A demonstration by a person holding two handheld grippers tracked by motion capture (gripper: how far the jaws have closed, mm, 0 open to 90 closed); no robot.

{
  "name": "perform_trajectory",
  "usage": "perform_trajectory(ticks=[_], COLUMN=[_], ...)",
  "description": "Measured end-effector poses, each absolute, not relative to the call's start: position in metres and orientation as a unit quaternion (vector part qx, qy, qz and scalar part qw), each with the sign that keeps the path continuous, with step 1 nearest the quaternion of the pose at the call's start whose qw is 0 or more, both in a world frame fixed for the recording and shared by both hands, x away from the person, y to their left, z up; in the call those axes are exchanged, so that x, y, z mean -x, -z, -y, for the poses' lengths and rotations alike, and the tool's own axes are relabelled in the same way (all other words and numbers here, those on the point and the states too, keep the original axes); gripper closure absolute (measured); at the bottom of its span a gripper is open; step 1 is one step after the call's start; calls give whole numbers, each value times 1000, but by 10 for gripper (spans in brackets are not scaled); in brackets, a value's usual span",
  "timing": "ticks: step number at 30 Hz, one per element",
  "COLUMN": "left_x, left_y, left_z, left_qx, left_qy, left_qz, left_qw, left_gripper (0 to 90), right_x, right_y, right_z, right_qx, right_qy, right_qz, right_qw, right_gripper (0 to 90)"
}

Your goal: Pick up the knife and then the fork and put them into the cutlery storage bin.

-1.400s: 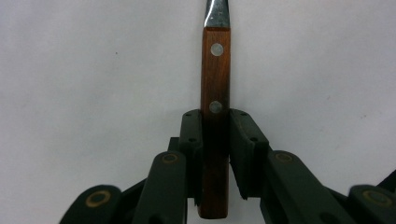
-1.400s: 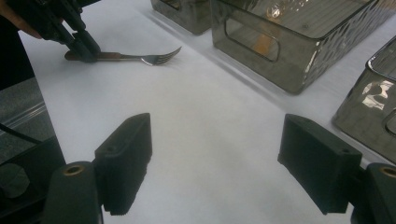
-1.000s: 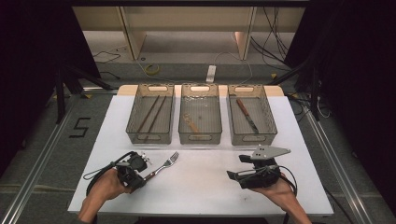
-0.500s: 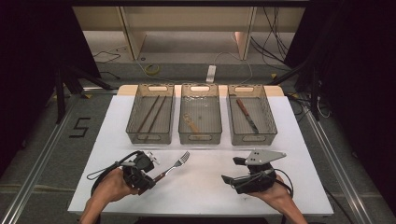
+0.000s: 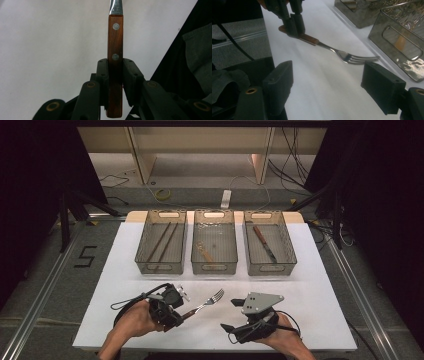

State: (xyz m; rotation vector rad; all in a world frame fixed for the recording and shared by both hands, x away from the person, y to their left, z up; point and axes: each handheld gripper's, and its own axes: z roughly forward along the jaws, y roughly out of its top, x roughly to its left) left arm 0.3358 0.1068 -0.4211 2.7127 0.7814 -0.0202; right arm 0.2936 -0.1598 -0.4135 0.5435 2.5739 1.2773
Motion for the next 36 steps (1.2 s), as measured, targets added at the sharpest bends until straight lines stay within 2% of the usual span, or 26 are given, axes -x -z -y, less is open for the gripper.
perform_trajectory(ticks=[16,29,36], left_x=[-346,-343,-339], left_y=[413,409,409], left_z=[-69,-67,-63], left_qx=[-959,-961,-964], left_qy=[19,27,30], left_qz=[-231,-226,-218], left_qw=[161,156,151], left_gripper=[758,758,758], right_x=[-292,-282,-278], right_y=[412,421,430], right_z=[140,120,109], right_qx=[-135,-68,-24], right_qy=[-412,-362,-324], right_qz=[-890,-908,-914], right_qw=[140,198,244], right_gripper=[264,274,289])
